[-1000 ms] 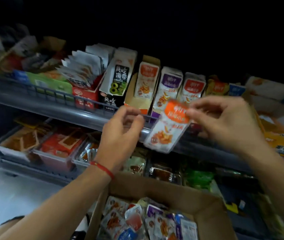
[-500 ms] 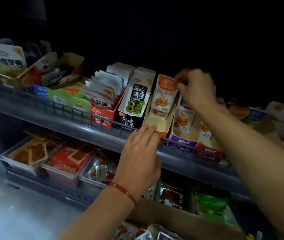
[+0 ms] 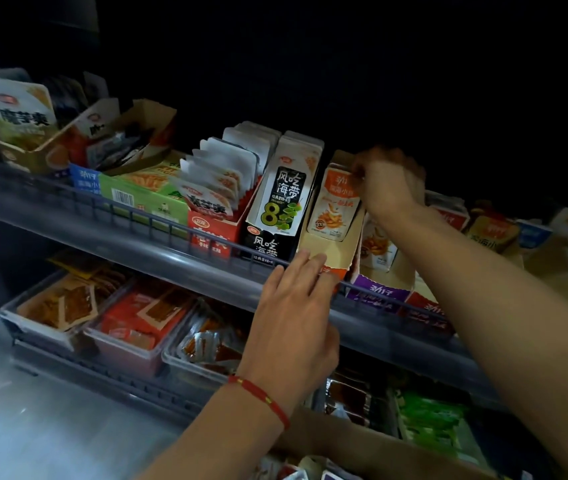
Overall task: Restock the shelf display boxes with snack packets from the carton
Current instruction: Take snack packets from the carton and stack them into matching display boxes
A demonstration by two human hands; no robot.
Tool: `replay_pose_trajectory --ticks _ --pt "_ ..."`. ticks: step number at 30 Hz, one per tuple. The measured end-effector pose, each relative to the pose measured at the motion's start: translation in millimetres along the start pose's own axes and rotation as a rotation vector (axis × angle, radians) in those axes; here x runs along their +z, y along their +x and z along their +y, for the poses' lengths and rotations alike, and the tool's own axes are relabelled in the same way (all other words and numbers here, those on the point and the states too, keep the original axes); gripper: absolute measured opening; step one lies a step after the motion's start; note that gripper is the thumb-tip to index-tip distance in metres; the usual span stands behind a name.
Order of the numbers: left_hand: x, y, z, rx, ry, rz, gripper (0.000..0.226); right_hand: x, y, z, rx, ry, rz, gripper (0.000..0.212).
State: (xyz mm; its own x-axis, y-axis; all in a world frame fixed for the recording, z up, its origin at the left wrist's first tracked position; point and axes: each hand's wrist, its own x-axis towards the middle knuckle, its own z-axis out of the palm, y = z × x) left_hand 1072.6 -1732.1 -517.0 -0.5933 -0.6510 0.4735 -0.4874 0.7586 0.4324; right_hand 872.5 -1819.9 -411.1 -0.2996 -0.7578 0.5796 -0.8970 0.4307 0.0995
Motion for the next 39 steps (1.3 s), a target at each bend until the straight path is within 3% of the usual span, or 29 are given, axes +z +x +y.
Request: replay_pose_trajectory --ticks 8,12,15,17,20,23,28,31,36,39 --pt "1.5 -0.5 0.2 0.018 -0.02 0.012 0.058 -8.8 -11.7 0.0 -0.05 0.007 0.072 0.025" --pt "1.2 -3.3 2.1 0.06 -0.05 0.056 0.062 -32.9 -49.0 10.9 -0.117 0.153 0.177 0.024" --pt "1.4 -10.4 6.3 0.146 -0.083 0.119 0.052 -52.5 -102.3 23.6 -0.192 0.307 0.256 0.018" --pt "5.1 -21.7 10.7 0.216 -0.116 0.143 0.04 -60.8 -148.3 36.8 -0.203 0.365 0.234 0.017" --pt "17.7 -44.2 21.9 0.322 -0.139 0.107 0.029 -65.0 -221.9 63.9 -0.177 0.387 0.071 0.019" --pt "38.8 -65.5 34.2 0.4 -0.118 -0.065 0.025 -61.8 -288.4 88.4 -0.163 0.331 -0.087 0.023" --pt "91.6 -104.1 47.0 0.331 -0.076 -0.71 0.022 -49.2 -338.4 124.3 0.031 0.349 -0.503 0.017" --pt "124.8 -131.2 49.8 0.365 -0.056 -1.036 0.019 -46.1 -344.2 138.2 0.071 0.404 -0.595 0.015" --pt "166.4 -159.0 68.5 0.433 -0.043 -1.163 0.034 -47.3 -349.5 143.6 0.049 0.456 -0.685 0.017" --pt "178.9 -167.4 73.6 0.48 -0.01 -1.186 0.021 -51.7 -350.9 142.6 0.025 0.491 -0.678 0.017"
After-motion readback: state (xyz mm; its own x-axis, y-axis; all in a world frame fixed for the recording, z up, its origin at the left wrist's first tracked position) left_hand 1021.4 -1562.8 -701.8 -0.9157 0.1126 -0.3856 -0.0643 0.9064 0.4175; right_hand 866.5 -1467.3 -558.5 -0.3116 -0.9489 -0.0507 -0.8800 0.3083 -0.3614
